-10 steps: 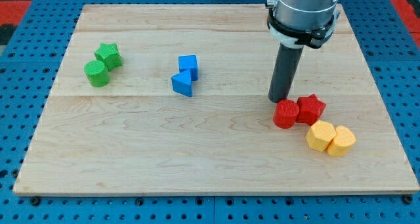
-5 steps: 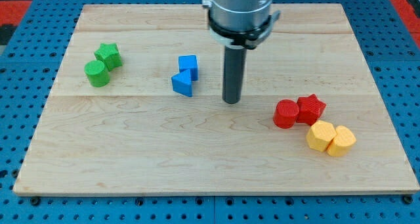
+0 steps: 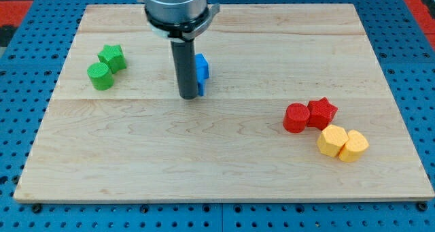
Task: Slide the green circle into the blue cube
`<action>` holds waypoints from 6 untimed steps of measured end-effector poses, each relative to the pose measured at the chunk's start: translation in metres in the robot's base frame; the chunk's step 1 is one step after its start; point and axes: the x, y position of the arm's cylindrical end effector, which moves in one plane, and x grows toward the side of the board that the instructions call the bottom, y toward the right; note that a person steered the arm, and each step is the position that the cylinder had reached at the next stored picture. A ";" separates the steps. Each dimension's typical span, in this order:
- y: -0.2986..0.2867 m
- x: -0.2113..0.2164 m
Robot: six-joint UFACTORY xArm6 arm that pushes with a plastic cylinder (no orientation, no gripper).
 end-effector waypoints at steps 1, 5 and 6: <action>-0.001 -0.013; -0.179 -0.027; -0.093 -0.027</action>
